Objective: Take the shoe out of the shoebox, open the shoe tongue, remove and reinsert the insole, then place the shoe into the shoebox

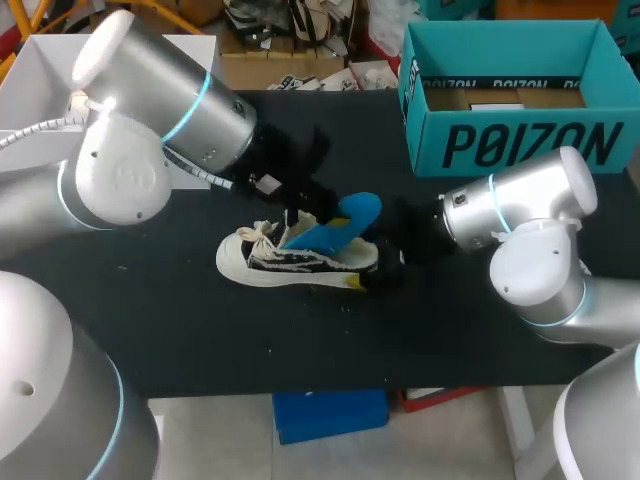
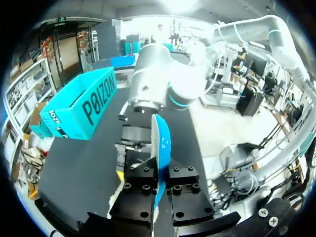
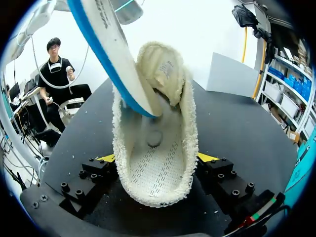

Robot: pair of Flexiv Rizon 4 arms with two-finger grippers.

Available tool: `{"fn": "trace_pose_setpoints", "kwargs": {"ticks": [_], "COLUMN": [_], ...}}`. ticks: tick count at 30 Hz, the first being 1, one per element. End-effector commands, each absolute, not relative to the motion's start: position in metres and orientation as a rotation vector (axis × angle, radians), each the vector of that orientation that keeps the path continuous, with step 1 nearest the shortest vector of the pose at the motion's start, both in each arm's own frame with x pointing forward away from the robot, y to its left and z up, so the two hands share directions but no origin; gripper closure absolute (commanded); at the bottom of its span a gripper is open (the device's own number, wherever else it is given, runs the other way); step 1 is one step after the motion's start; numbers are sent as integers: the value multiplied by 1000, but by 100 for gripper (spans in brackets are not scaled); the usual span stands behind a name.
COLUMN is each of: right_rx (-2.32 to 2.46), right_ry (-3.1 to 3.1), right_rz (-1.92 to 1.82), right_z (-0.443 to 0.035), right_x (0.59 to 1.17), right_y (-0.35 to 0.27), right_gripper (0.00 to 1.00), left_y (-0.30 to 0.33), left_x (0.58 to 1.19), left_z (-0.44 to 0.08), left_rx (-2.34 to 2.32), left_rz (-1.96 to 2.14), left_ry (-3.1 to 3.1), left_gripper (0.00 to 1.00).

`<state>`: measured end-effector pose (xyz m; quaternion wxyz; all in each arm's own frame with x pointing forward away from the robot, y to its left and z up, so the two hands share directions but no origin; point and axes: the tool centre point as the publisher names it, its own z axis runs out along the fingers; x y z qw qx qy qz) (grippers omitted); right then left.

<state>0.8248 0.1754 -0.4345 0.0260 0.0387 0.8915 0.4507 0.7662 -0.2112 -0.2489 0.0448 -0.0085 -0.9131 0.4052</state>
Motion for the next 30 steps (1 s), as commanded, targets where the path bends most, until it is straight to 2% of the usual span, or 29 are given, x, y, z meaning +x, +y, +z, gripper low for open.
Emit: {"fn": "trace_pose_setpoints", "kwargs": {"ticks": [1,13,23,30], "right_rx": [122,122,122,122], "right_ry": [2756,2756,2756,2756], "right_rz": [1391,1391,1391,1391], "right_z": [-438,-438,-438,-438], "right_x": [825,825,825,825], "right_y": [177,177,177,177], "right_gripper": [100,100,100,100], "left_y": [-187,-178,-165,-162], "left_x": [759,723,714,703], "left_z": [-205,-131,-128,-128], "left_rx": [-66,-38,80,92], "left_rz": [1353,1575,1682,1687], "left_ry": [-2602,-2323,-1945,-1950], "left_gripper": [100,100,100,100]}}
